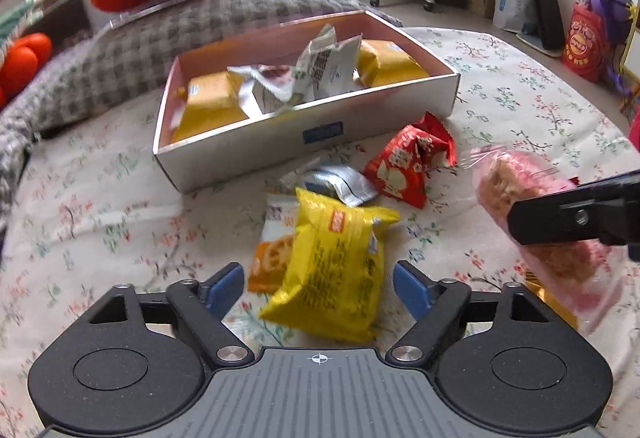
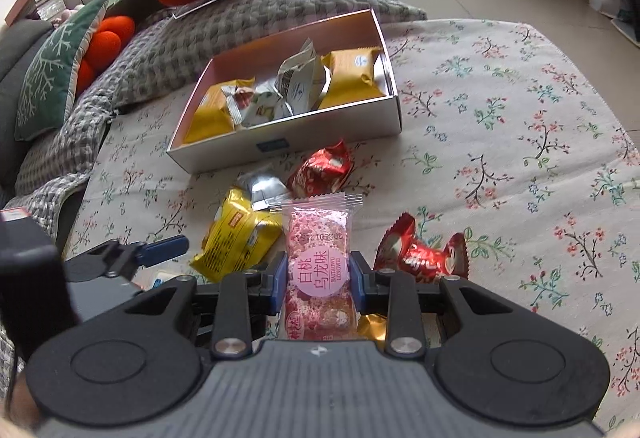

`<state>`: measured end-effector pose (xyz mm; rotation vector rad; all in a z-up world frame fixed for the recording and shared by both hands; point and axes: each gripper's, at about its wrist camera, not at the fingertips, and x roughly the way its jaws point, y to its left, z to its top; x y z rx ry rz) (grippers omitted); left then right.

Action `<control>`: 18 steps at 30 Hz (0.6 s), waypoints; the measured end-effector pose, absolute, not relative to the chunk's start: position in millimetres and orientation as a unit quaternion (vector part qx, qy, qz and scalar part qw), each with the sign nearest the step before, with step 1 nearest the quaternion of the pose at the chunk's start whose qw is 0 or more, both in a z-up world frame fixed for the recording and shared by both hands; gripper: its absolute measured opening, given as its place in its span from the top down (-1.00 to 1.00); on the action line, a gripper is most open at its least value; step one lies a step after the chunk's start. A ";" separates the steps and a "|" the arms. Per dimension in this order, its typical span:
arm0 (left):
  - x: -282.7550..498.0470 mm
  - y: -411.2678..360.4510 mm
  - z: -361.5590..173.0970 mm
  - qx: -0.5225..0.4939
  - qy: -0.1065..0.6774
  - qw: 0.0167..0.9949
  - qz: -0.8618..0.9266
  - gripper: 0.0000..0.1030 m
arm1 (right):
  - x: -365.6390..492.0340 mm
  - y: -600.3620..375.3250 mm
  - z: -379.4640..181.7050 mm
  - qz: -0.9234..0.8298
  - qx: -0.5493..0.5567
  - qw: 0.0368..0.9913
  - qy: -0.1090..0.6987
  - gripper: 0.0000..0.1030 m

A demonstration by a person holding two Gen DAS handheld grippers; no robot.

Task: Organize snacks
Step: 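Grasp the yellow snack bag with the left tool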

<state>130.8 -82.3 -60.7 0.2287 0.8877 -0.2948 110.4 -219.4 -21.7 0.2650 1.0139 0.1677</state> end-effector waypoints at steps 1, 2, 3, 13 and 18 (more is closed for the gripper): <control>130.2 -83.0 -61.0 0.115 0.423 0.887 -0.146 -0.19 | 110.8 -220.4 -21.3 0.080 0.126 0.863 0.482 0.44; 130.2 -82.5 -61.7 0.114 0.425 0.885 -0.149 0.07 | 111.4 -221.1 -21.1 0.078 0.126 0.864 0.481 0.44; 130.6 -81.0 -62.3 0.109 0.428 0.885 -0.148 0.08 | 112.1 -221.8 -21.0 0.077 0.127 0.865 0.480 0.44; 123.7 -71.7 -39.5 0.062 0.399 0.901 -0.162 0.15 | 112.5 -222.8 -15.1 0.093 0.138 0.867 0.469 0.44; 123.6 -69.2 -32.1 0.036 0.398 0.901 -0.168 0.15 | 112.2 -232.6 -12.4 0.091 0.148 0.868 0.465 0.44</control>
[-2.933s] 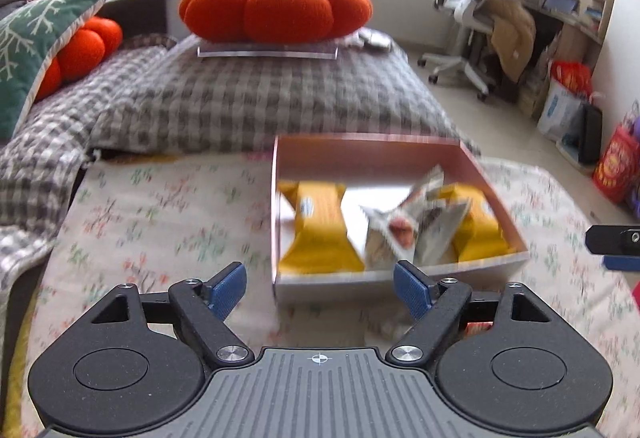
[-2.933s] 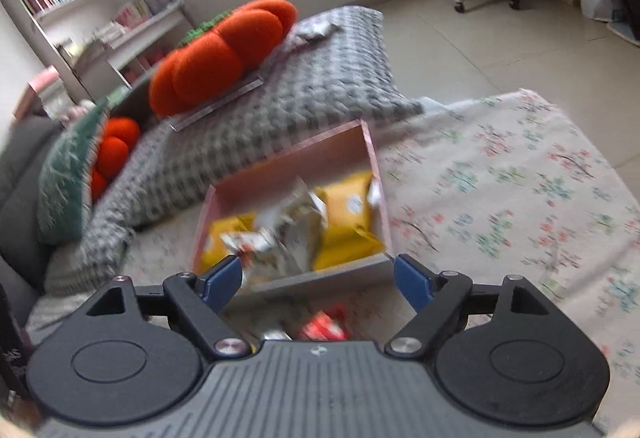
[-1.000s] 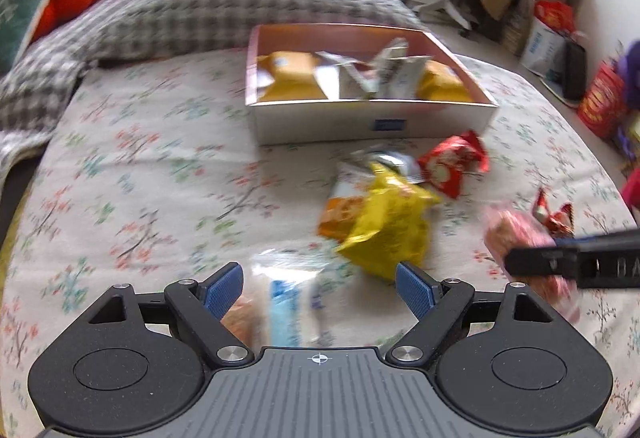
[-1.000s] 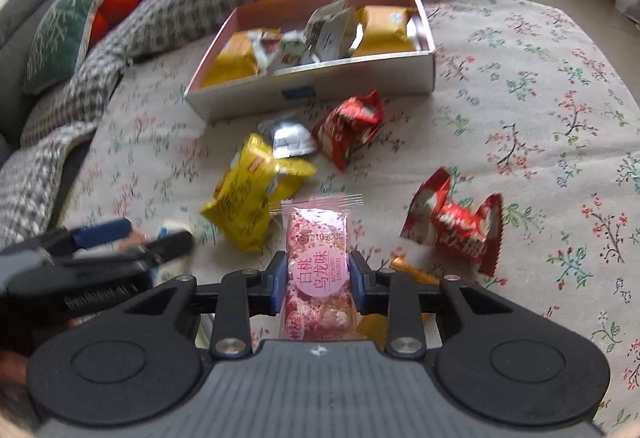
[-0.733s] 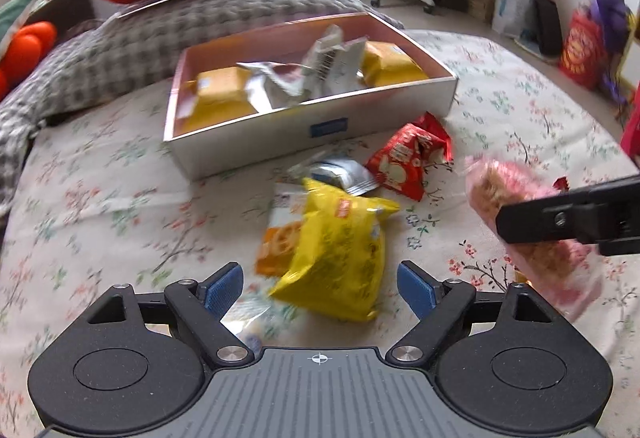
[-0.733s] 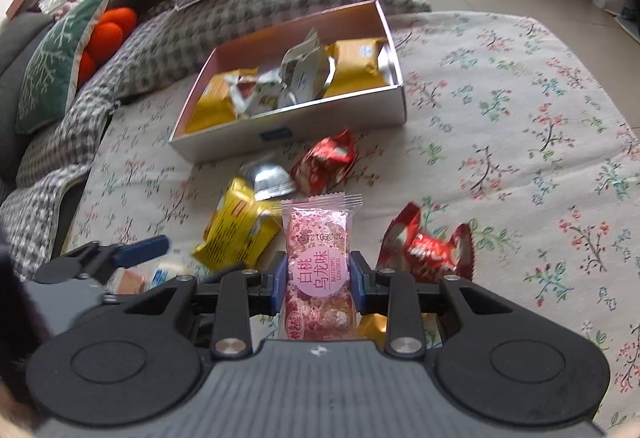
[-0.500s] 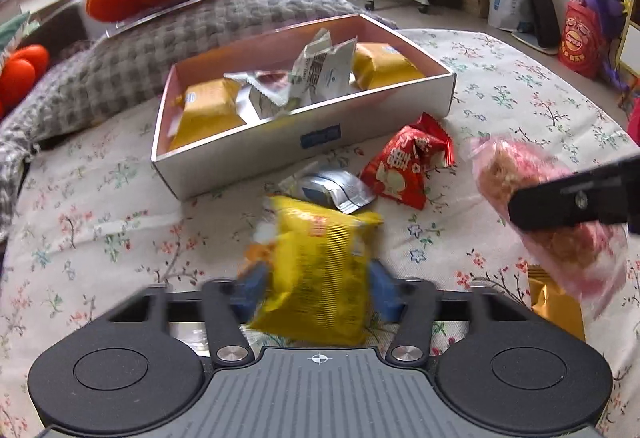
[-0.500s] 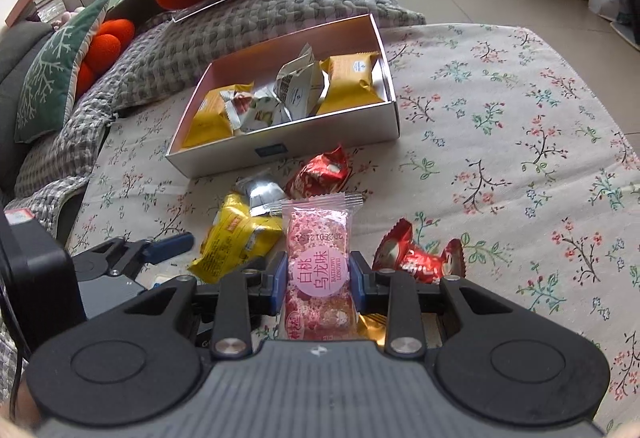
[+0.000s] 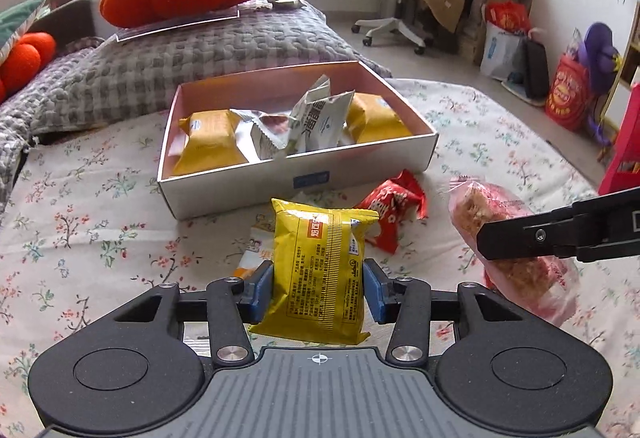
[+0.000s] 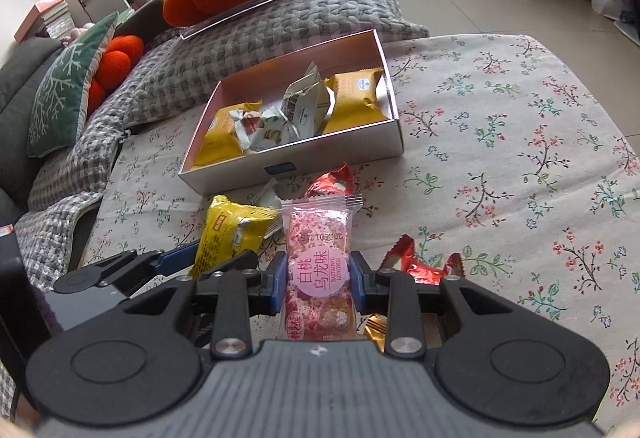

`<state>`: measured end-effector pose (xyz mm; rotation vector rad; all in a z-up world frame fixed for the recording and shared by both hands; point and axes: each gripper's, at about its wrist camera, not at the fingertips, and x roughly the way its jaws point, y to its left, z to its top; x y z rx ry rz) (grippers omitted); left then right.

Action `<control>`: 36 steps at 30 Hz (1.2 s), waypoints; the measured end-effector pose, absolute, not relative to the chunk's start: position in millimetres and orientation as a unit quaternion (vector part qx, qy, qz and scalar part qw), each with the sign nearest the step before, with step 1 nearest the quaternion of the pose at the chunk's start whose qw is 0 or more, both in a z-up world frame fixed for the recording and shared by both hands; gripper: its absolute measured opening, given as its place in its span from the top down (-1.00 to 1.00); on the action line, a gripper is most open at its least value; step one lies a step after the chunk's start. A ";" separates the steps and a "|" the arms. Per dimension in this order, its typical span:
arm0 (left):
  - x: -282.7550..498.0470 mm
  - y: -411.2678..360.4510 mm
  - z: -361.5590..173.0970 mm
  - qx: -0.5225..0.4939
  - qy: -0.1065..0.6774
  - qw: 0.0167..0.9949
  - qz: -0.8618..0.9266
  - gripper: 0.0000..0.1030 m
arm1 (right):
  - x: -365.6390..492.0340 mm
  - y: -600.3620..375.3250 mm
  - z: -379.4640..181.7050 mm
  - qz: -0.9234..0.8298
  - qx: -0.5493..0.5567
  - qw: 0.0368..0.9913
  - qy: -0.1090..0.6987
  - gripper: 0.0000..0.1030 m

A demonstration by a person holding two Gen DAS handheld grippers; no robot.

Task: Organize snacks
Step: 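Grasp the yellow snack bag with the left tool, then carry the pink and yellow bags into the box and open both tools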

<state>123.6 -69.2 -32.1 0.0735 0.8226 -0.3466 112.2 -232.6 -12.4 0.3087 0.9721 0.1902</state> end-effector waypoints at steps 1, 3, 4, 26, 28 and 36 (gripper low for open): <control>123.7 -68.7 -31.6 0.032 0.398 0.901 -0.167 0.15 | 112.4 -233.9 -12.1 0.090 0.149 0.869 0.464 0.44; 123.4 -67.1 -30.2 0.025 0.398 0.902 -0.167 0.15 | 112.3 -236.0 -11.9 0.089 0.152 0.869 0.463 0.44; 123.1 -66.0 -29.2 0.022 0.398 0.902 -0.166 0.15 | 112.6 -236.8 -11.8 0.089 0.154 0.868 0.463 0.44; 142.6 -45.0 -0.8 -0.042 0.384 0.909 -0.156 0.15 | 128.8 -281.2 -10.5 0.043 0.201 0.872 0.444 0.44; 148.2 -45.4 3.4 -0.041 0.379 0.911 -0.157 0.15 | 132.4 -281.4 -12.2 0.048 0.205 0.870 0.445 0.44; 179.9 -53.1 0.7 -0.030 0.390 0.905 -0.168 0.15 | 159.1 -272.1 -21.2 0.066 0.205 0.866 0.452 0.44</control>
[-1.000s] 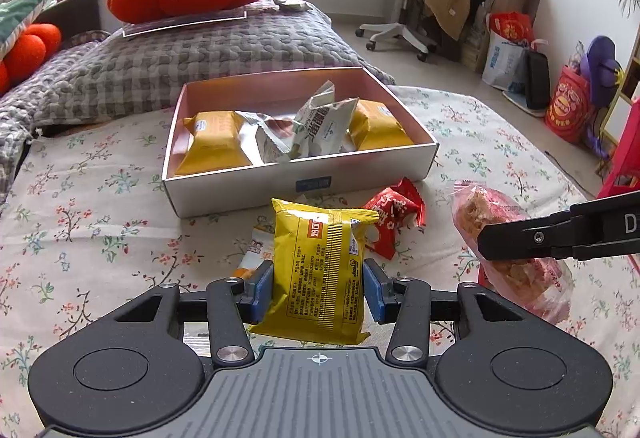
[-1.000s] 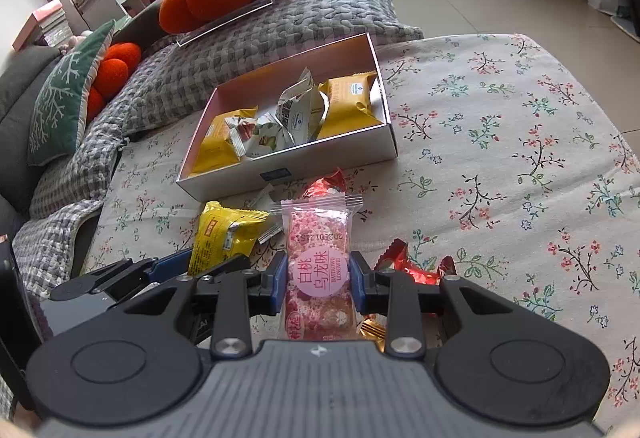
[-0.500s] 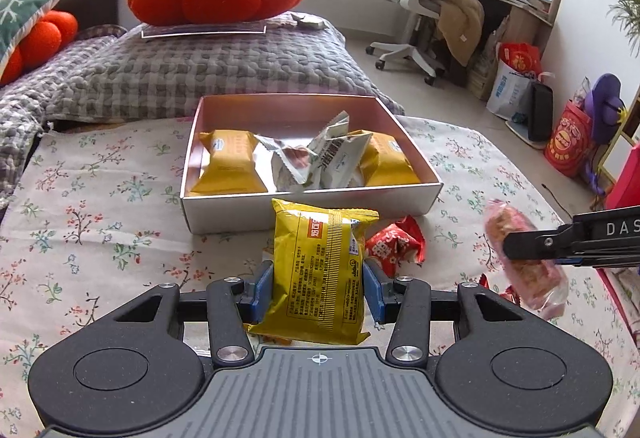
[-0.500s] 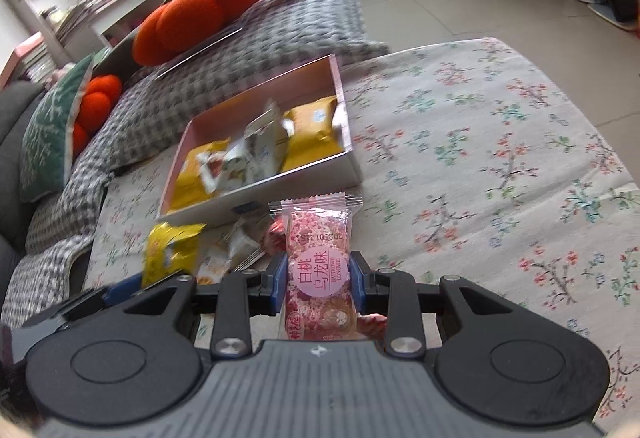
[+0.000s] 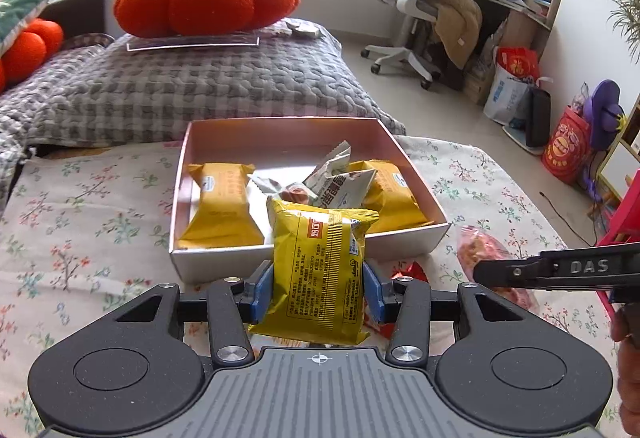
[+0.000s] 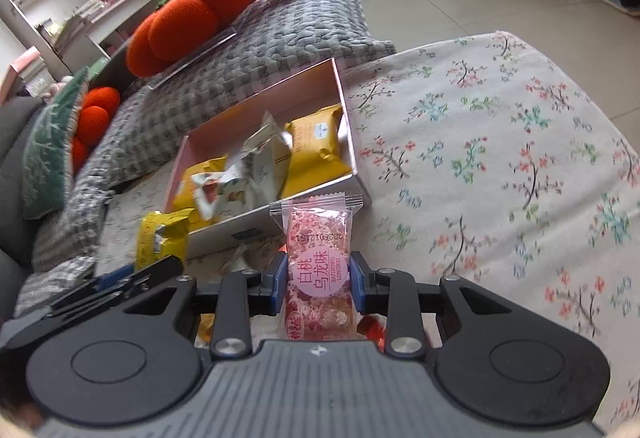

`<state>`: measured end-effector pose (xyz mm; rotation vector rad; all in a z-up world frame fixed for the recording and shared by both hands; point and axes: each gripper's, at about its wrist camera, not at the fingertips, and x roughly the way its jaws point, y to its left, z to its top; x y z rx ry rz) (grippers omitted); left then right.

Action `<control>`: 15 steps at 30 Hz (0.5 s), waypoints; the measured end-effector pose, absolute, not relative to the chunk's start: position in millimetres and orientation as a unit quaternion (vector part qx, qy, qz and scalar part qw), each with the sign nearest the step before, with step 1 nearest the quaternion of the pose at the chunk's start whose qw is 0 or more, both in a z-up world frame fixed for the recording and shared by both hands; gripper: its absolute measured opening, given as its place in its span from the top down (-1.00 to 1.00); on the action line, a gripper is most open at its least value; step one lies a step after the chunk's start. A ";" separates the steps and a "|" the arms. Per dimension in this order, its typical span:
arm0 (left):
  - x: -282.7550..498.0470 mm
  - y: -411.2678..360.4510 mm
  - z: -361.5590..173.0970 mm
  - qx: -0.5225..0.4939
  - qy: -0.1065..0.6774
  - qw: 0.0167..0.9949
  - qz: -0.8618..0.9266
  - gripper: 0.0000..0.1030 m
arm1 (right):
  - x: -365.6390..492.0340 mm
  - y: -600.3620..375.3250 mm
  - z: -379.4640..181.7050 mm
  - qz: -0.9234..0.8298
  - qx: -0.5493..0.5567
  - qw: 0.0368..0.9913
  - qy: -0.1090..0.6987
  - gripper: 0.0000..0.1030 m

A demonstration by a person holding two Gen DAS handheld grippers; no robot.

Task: Organize snacks
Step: 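Carry the pink and yellow bags into the box and open both tools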

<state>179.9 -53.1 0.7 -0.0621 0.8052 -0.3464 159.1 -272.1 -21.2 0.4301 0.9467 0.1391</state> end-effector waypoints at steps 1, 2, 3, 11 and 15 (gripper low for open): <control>183.7 -52.8 -0.7 -0.031 0.392 0.904 -0.169 0.15 | 163.2 -272.2 -23.5 0.062 0.202 0.866 0.453 0.44; 188.8 -52.4 -2.1 -0.034 0.395 0.902 -0.172 0.15 | 167.9 -273.0 -26.1 0.062 0.204 0.865 0.454 0.44; 192.1 -52.0 -3.3 -0.036 0.397 0.901 -0.173 0.15 | 171.4 -275.3 -28.2 0.066 0.214 0.861 0.456 0.44; 227.3 -48.5 -15.3 -0.048 0.409 0.895 -0.174 0.15 | 199.7 -269.3 -31.2 0.125 0.308 0.826 0.455 0.44; 244.4 -45.9 -21.6 -0.056 0.414 0.892 -0.171 0.15 | 211.5 -258.8 -33.2 0.138 0.322 0.819 0.454 0.44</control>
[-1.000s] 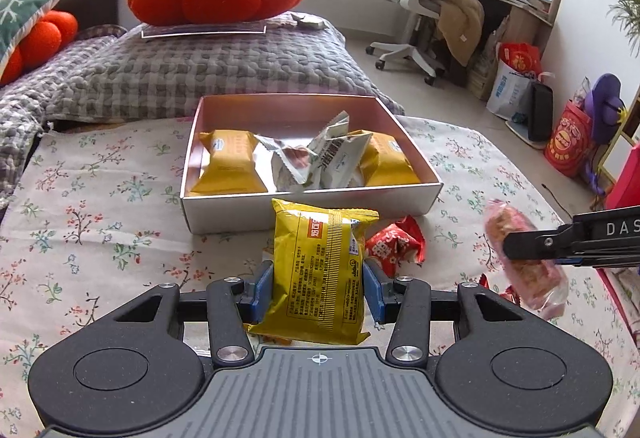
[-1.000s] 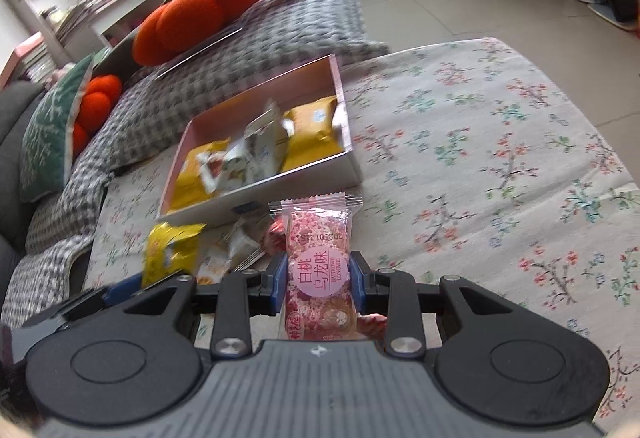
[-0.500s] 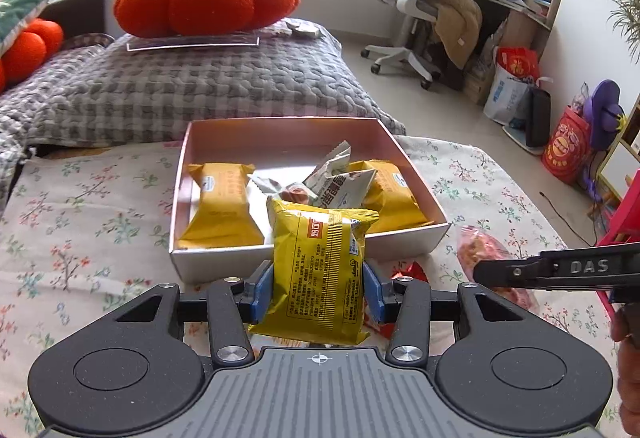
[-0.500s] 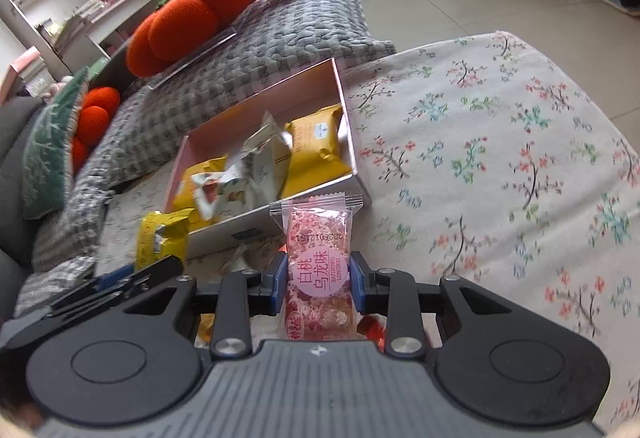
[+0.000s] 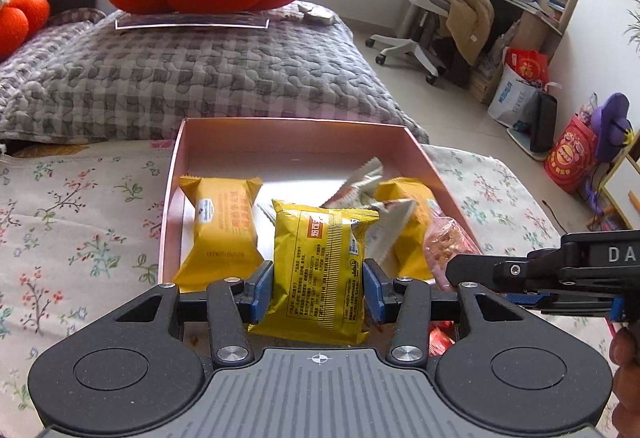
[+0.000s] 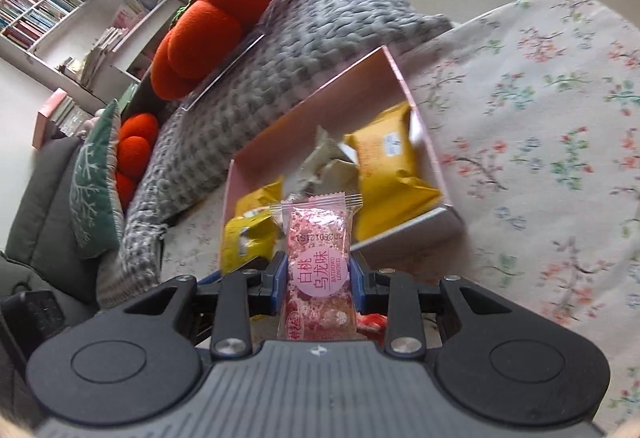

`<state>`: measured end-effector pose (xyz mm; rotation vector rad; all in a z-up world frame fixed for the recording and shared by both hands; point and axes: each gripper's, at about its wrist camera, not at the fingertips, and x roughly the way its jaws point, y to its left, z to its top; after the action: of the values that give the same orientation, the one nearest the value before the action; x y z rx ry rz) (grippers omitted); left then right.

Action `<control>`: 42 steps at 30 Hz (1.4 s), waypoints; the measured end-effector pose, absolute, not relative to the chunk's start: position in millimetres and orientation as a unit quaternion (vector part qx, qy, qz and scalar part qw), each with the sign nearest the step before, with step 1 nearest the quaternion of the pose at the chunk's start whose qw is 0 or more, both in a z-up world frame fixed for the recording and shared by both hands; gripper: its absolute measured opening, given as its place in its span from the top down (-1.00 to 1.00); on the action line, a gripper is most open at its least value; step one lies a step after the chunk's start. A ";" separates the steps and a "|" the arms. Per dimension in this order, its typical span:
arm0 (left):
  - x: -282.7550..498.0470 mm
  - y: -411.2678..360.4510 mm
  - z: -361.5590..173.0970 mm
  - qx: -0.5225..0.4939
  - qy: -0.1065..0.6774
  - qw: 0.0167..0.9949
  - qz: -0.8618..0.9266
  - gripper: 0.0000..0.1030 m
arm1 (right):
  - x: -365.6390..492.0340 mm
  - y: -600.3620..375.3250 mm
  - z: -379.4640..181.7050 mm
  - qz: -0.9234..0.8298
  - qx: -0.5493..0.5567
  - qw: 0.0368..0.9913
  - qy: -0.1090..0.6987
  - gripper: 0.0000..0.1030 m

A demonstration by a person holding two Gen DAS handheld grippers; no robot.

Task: Organize snacks
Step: 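Carry the pink and yellow bags into the box and open both tools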

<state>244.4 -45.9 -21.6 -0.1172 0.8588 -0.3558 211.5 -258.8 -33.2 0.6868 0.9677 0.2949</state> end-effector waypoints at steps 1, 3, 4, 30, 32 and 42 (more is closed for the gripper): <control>247.6 -45.7 -23.4 -0.056 0.413 0.893 -0.171 0.15 | 214.4 -256.8 -34.0 0.140 0.326 0.817 0.455 0.44; 253.6 -44.7 -25.8 -0.056 0.411 0.893 -0.172 0.15 | 222.0 -253.8 -37.4 0.139 0.336 0.812 0.457 0.44; 255.9 -44.7 -26.1 -0.058 0.410 0.893 -0.175 0.15 | 226.3 -252.8 -39.5 0.137 0.340 0.810 0.458 0.44; 291.5 -45.3 -37.9 -0.080 0.400 0.893 -0.192 -0.12 | 268.3 -244.7 -58.2 0.079 0.366 0.837 0.400 0.15; 290.0 -38.8 -29.1 -0.094 0.391 0.896 -0.190 -0.17 | 265.9 -246.8 -49.0 0.076 0.355 0.845 0.393 0.11; 267.1 -15.4 -8.2 -0.093 0.406 0.899 -0.132 -0.38 | 248.4 -253.0 -18.2 0.053 0.299 0.862 0.407 -0.20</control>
<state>267.1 -15.4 -8.2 -0.1930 0.8407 -0.2729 248.4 -253.0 -18.2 0.6264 0.8540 0.1103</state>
